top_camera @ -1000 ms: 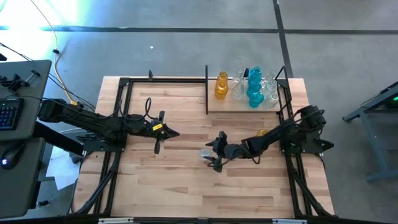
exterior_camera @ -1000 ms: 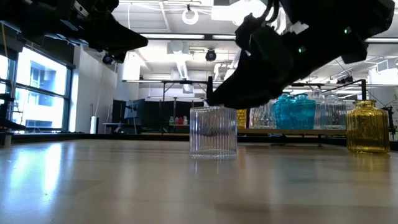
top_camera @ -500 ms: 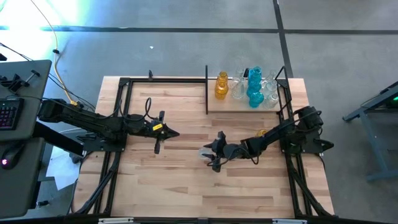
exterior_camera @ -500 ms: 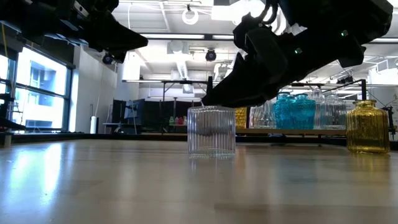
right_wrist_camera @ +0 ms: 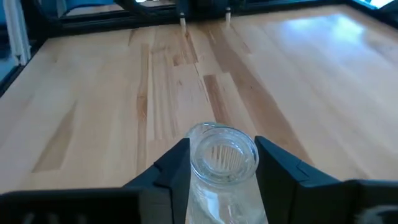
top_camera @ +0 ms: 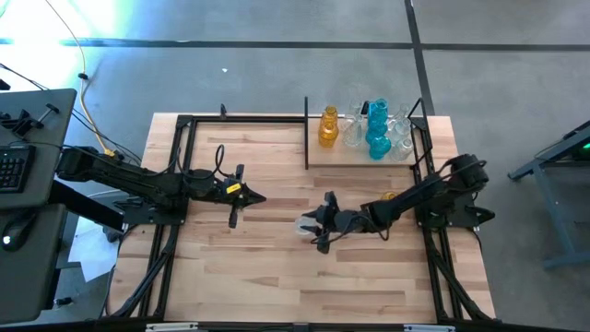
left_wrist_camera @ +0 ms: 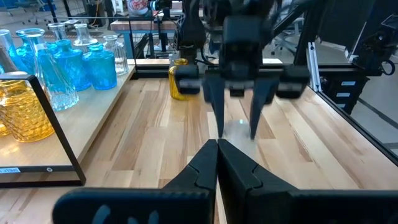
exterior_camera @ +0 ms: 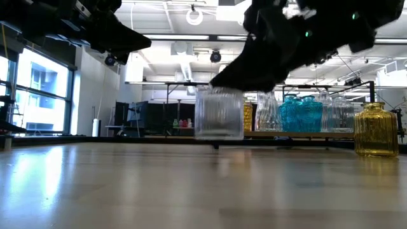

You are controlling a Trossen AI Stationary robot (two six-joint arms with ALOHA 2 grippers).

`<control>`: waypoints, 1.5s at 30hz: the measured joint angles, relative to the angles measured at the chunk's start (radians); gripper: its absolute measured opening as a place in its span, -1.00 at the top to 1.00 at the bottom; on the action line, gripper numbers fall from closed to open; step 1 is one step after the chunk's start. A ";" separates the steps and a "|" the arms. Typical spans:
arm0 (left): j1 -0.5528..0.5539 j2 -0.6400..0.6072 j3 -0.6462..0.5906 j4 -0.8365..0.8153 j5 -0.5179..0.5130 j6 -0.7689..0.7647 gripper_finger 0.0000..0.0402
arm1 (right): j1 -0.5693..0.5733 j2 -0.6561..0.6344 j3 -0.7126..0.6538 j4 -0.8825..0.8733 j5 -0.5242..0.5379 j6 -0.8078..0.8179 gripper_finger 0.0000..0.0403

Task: Sort vases onto shelf
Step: Put the transparent vase on the shelf aligned with the other transparent vase

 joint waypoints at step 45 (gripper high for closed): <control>0.000 0.000 0.000 0.000 0.000 0.008 1.00 | -0.660 -0.461 -0.003 -0.730 -0.037 -0.328 0.41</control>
